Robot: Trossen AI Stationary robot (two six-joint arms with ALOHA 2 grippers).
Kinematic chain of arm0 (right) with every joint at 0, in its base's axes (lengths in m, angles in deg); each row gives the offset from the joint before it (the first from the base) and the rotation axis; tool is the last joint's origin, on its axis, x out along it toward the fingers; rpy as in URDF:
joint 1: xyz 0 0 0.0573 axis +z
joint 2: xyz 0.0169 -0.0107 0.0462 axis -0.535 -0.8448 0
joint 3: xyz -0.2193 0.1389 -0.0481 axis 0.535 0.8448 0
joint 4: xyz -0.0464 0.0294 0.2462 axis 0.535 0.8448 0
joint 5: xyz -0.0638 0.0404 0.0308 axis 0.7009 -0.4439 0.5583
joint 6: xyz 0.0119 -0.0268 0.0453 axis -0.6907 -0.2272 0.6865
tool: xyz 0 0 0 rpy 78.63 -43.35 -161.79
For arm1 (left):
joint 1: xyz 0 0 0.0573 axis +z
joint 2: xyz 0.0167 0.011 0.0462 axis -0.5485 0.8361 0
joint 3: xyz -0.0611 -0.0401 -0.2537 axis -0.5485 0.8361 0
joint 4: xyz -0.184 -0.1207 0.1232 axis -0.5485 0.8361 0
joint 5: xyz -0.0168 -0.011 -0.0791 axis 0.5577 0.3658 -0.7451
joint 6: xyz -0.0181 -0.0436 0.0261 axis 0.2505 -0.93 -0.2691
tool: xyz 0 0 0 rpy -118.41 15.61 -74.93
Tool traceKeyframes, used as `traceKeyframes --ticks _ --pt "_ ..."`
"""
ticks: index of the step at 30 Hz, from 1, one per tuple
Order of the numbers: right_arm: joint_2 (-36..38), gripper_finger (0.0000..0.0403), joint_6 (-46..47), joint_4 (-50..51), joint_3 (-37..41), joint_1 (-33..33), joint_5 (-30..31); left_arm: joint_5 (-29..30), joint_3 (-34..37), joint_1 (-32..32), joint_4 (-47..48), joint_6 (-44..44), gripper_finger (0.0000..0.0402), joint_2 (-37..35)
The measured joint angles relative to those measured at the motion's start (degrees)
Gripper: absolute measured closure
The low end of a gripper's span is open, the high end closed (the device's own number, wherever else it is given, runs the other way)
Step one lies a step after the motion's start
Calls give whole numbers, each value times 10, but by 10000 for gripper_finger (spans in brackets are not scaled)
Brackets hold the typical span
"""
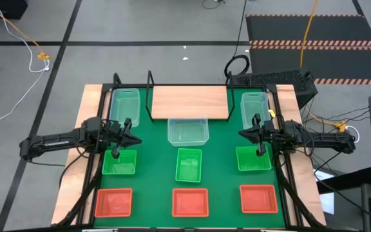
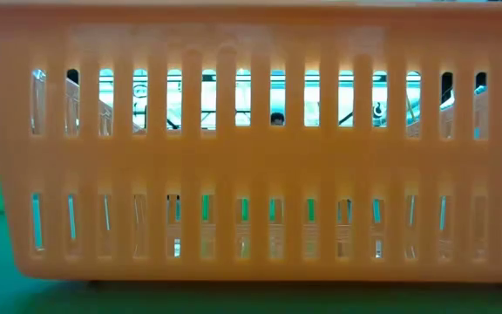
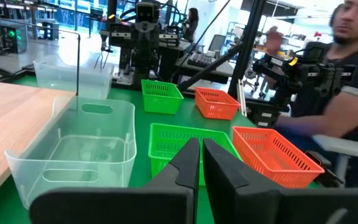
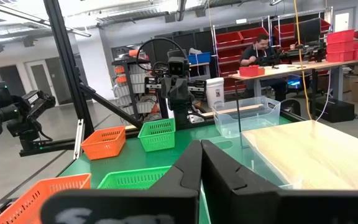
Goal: Stack baskets on shelf by color
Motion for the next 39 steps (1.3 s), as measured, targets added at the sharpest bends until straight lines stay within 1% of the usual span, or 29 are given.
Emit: traceKeyframes --ticks 34,39 --pt "0 403 -4 -2 0 0 0 0 0 0 0 0 380 0" --pt "0 403 -3 -79 0 0 3 0 0 0 0 0 380 0"
